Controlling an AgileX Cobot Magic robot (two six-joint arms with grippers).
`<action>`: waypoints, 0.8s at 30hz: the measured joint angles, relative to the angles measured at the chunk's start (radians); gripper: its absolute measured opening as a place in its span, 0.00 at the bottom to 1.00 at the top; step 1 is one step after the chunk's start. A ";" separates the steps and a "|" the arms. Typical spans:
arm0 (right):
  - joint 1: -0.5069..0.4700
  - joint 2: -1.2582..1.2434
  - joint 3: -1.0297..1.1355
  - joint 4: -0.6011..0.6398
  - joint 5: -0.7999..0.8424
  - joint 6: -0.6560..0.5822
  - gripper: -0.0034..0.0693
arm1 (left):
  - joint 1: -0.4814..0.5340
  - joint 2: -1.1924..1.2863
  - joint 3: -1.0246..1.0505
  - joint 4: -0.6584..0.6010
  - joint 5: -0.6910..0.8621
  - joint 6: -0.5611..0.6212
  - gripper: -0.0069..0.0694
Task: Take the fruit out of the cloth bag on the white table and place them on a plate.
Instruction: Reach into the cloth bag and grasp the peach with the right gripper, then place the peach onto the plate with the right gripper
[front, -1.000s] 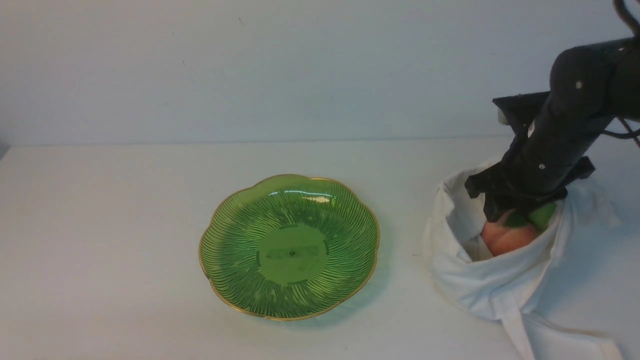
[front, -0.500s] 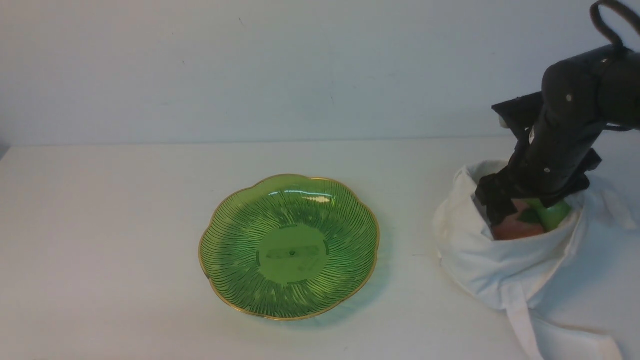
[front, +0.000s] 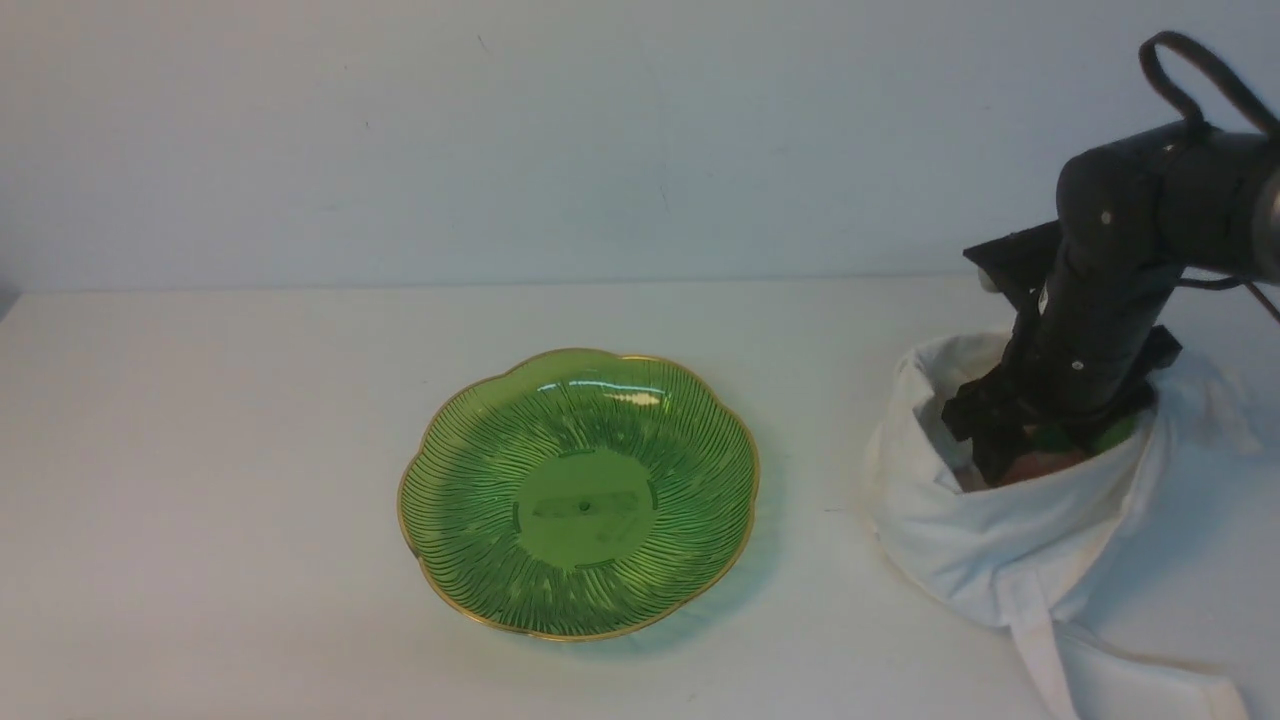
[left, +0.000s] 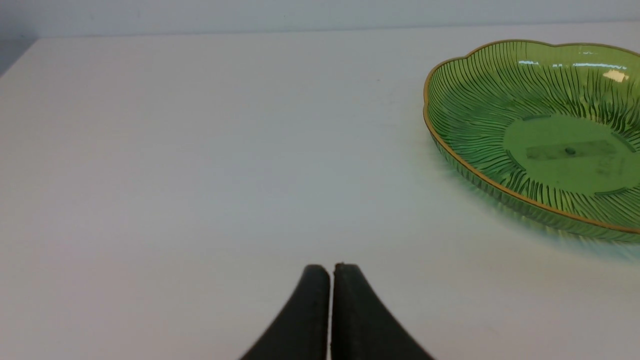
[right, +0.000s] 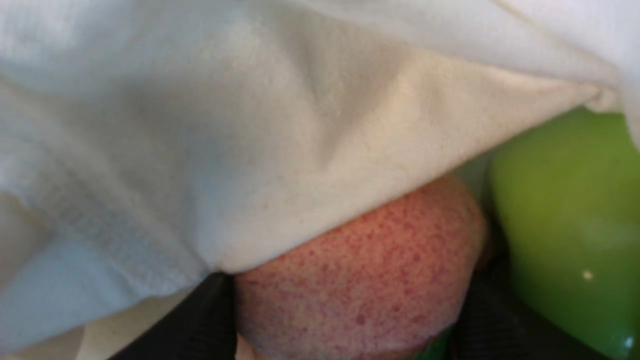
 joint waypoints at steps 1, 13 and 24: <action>0.000 0.000 -0.006 0.003 0.017 0.000 0.74 | 0.000 0.000 0.000 0.000 0.000 0.000 0.08; 0.000 -0.137 -0.038 0.084 0.110 0.020 0.74 | 0.000 0.000 0.000 0.000 0.000 0.000 0.08; 0.014 -0.276 -0.039 0.194 0.118 -0.070 0.74 | 0.000 0.000 0.000 0.000 0.000 0.000 0.08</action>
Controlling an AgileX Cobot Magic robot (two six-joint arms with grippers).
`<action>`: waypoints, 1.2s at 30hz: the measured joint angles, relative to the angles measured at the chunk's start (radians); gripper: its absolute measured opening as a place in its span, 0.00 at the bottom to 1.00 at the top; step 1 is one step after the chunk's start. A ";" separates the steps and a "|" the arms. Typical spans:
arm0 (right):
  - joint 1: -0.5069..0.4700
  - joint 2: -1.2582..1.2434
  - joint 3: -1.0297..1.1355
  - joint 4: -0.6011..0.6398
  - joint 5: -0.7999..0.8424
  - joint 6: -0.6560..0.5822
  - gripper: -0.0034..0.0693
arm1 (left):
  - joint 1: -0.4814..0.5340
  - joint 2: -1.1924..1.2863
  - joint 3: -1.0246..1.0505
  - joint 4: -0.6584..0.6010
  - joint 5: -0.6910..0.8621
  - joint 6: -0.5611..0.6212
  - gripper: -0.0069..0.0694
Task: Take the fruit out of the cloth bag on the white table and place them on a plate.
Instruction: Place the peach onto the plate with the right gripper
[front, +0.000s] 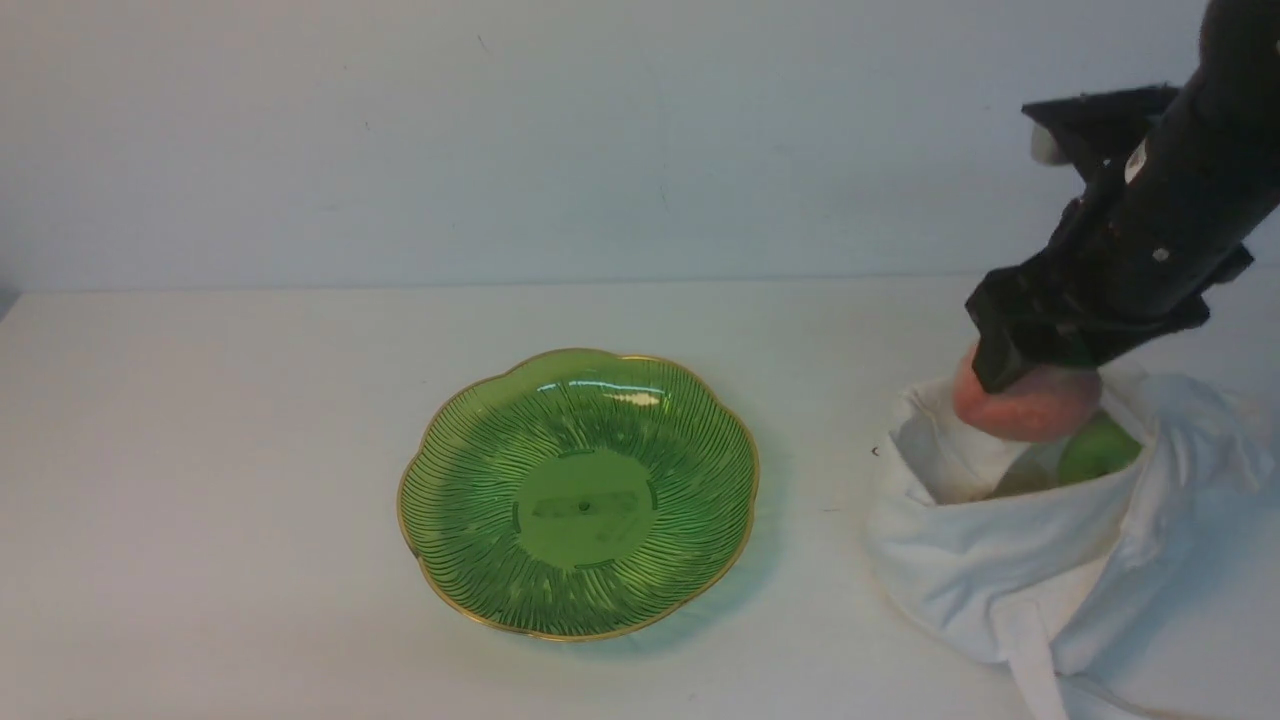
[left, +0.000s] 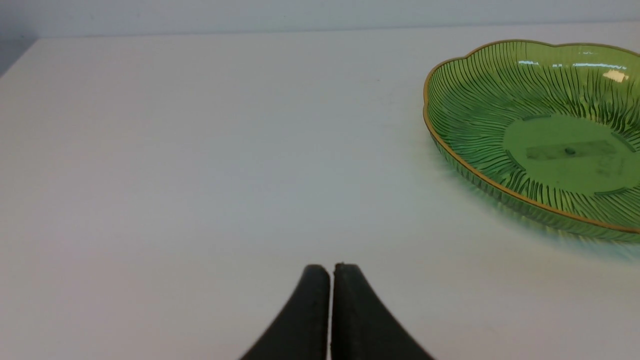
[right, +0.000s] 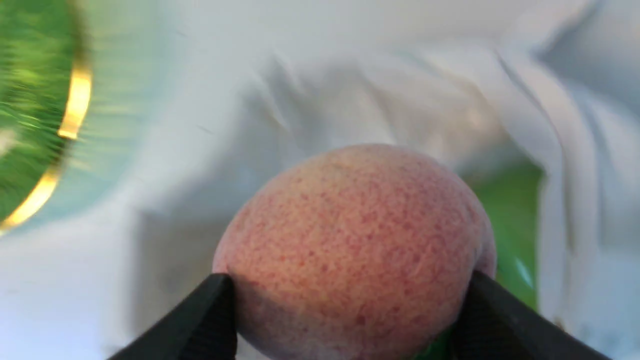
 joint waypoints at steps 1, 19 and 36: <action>0.007 -0.022 0.000 0.027 -0.026 -0.031 0.74 | 0.000 0.000 0.000 0.000 0.000 0.000 0.08; 0.425 0.147 -0.001 0.500 -0.432 -0.408 0.74 | 0.000 0.000 0.000 0.000 0.000 0.000 0.08; 0.436 0.294 -0.001 0.385 -0.512 -0.308 0.95 | 0.000 0.000 0.000 0.000 0.000 0.000 0.08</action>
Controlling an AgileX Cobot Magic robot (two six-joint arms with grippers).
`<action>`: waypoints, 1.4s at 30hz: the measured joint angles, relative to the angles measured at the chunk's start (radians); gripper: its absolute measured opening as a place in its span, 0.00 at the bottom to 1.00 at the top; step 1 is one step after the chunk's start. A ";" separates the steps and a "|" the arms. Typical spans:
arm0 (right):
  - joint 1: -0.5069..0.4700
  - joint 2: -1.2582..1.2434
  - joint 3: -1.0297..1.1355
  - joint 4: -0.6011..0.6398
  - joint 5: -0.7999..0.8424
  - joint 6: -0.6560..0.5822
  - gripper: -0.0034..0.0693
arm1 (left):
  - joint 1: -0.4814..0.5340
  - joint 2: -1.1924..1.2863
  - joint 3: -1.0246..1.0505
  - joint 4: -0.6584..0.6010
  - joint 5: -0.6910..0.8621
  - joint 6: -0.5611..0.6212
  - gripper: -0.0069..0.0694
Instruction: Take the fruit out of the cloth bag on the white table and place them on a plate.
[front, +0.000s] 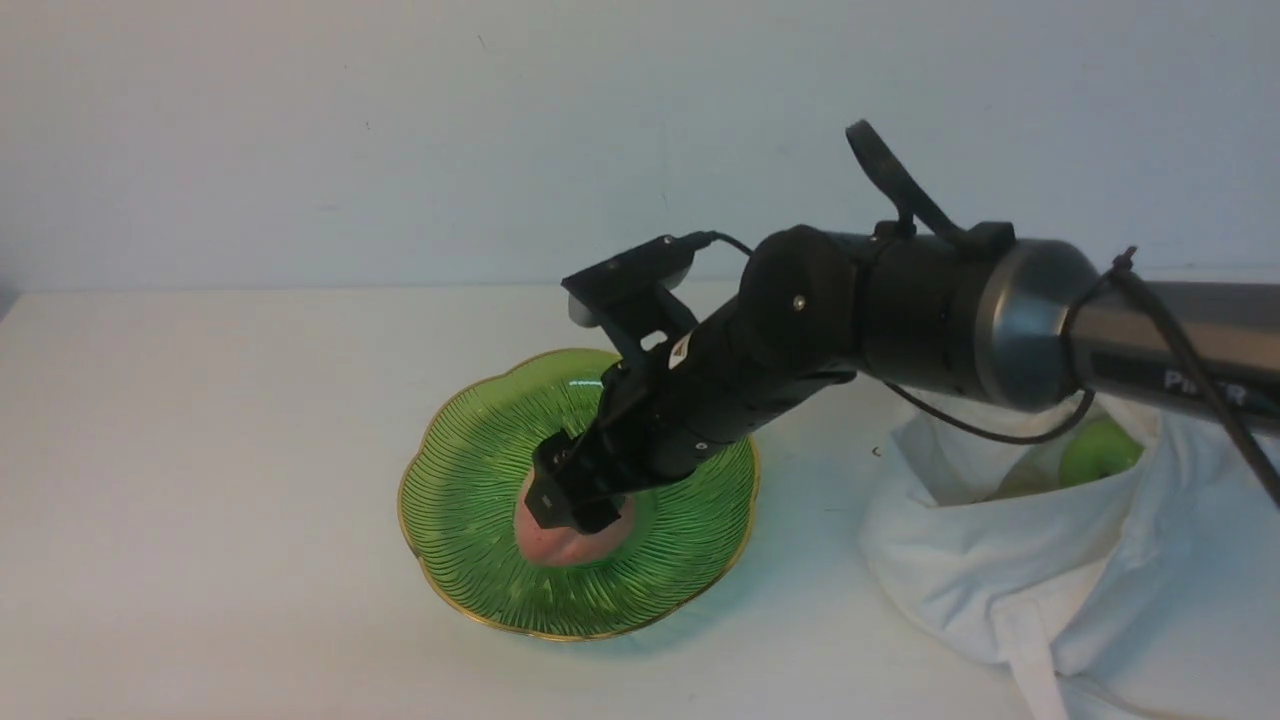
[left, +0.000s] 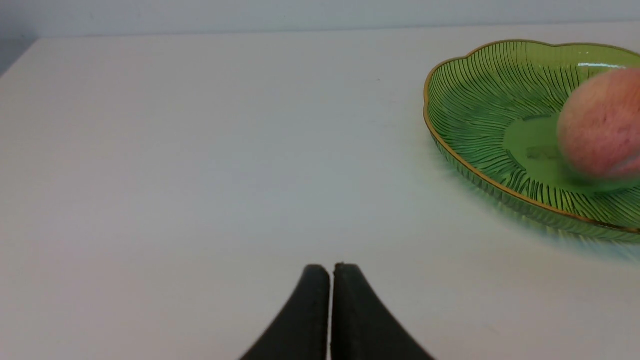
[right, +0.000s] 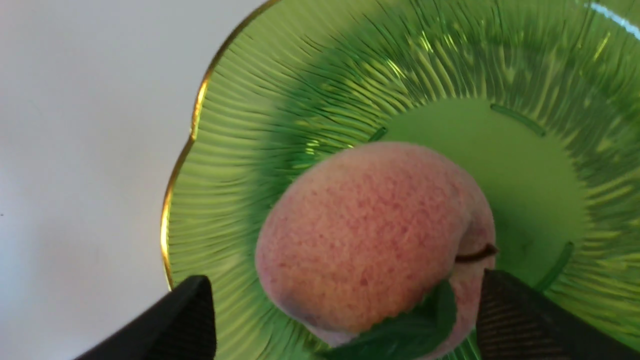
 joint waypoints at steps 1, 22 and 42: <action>0.000 0.000 0.000 -0.014 0.008 0.017 0.96 | 0.000 0.000 0.000 0.000 0.000 0.000 0.08; 0.000 -0.702 -0.069 -0.485 0.297 0.456 0.04 | 0.000 0.000 0.000 0.000 0.000 0.000 0.08; 0.000 -1.772 0.907 -0.422 -0.248 0.517 0.03 | 0.000 0.000 0.000 0.000 0.000 0.000 0.08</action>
